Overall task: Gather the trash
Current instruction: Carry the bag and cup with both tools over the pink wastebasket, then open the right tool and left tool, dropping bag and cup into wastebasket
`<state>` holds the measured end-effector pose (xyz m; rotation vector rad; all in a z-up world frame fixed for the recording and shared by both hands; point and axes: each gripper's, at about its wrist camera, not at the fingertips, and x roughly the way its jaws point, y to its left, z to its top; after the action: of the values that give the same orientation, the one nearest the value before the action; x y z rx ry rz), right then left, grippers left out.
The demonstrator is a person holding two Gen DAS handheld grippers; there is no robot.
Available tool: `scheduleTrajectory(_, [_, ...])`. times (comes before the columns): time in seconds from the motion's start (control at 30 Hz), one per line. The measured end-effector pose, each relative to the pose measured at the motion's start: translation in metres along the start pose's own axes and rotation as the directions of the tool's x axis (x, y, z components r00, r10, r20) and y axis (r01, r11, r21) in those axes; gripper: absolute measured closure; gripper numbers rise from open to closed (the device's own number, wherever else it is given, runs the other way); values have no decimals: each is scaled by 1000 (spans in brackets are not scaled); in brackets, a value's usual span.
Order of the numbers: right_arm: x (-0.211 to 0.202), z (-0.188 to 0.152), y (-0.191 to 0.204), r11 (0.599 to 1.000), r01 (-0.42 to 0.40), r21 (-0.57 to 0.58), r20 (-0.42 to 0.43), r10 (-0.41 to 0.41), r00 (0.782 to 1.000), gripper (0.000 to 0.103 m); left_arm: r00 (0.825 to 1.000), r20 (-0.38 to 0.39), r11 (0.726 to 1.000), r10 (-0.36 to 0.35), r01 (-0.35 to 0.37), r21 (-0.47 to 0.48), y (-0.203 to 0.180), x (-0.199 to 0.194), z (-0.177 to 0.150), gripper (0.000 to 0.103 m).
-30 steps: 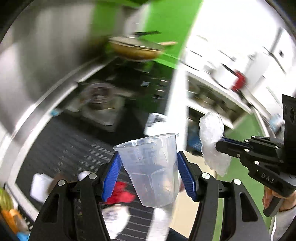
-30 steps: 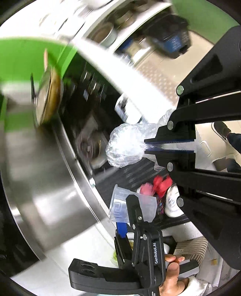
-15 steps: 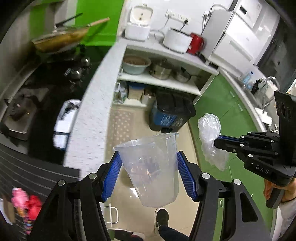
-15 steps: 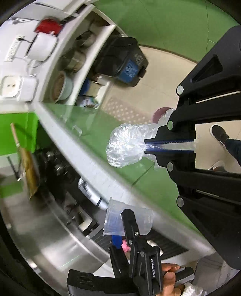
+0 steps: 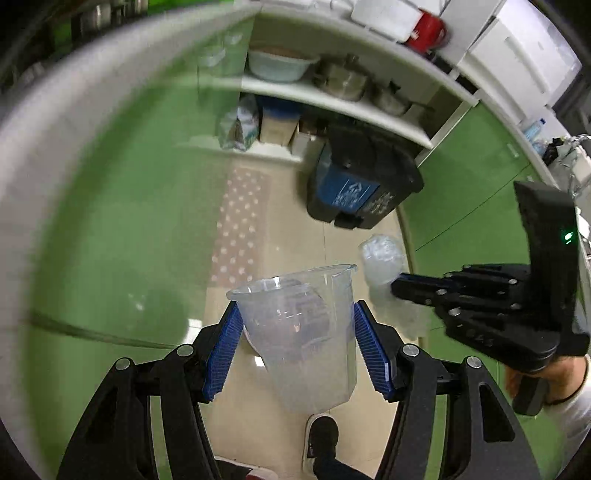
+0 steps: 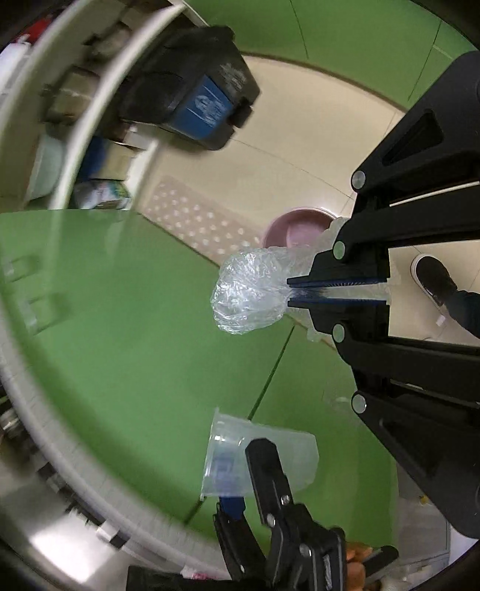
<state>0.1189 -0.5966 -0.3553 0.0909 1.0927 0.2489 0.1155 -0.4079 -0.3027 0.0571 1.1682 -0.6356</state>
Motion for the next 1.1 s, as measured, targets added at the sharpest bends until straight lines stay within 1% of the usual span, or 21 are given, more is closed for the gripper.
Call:
scheduleTrajectory(0.13, [62, -12, -23, 1000, -11, 25, -53, 13, 999, 98, 1000, -28, 1000, 2, -3, -12, 9, 47, -7, 43])
scheduleTrajectory(0.23, [94, -18, -35, 999, -15, 45, -78, 18, 997, 98, 999, -51, 1000, 11, -12, -20, 17, 83, -8, 43])
scheduleTrajectory(0.27, [102, -19, -38, 999, -14, 51, -85, 18, 996, 98, 998, -63, 1000, 6, -8, -24, 22, 97, -9, 43])
scheduleTrajectory(0.37, [124, -21, -48, 997, -15, 70, -97, 22, 995, 98, 997, -83, 999, 5, -8, -32, 29, 117, -9, 43])
scheduleTrajectory(0.47, [138, -22, -55, 997, -18, 81, -105, 27, 994, 98, 996, -92, 999, 10, -13, -31, 33, 130, -7, 43])
scheduleTrajectory(0.57, [148, -23, -62, 996, -23, 87, -116, 33, 993, 93, 995, -95, 1000, 10, -13, -24, 33, 138, -4, 43])
scheduleTrajectory(0.6, [150, -24, -64, 996, -18, 91, -120, 29, 992, 79, 995, -96, 1000, 11, -13, -19, 32, 140, -3, 43])
scheduleTrajectory(0.63, [151, -25, -67, 995, -15, 97, -120, 26, 992, 50, 995, -98, 1000, 11, -12, -15, 31, 141, -3, 43])
scheduleTrajectory(0.67, [152, -27, -69, 995, -7, 100, -111, 18, 994, 39, 995, -100, 1000, 11, -12, -13, 31, 143, -4, 43])
scheduleTrajectory(0.7, [151, -29, -72, 994, -5, 105, -98, 15, 995, 31, 995, -101, 1000, 10, -11, -11, 31, 145, -4, 43])
scheduleTrajectory(0.8, [147, -35, -81, 992, -3, 129, -90, 15, 996, 18, 994, -109, 1000, 8, -8, 1, 28, 150, -3, 43])
scheduleTrajectory(0.83, [145, -36, -83, 992, -6, 129, -87, 17, 996, 16, 994, -112, 1000, 7, -7, 2, 27, 151, -3, 43])
scheduleTrajectory(0.97, [137, -39, -90, 991, 19, 133, -83, -8, 996, 10, 992, -123, 1000, 1, 1, 15, 21, 158, -2, 43])
scheduleTrajectory(1.1, [122, -43, -100, 985, 96, 142, -92, -83, 992, 8, 991, -134, 999, -8, 12, 29, 16, 165, -1, 43])
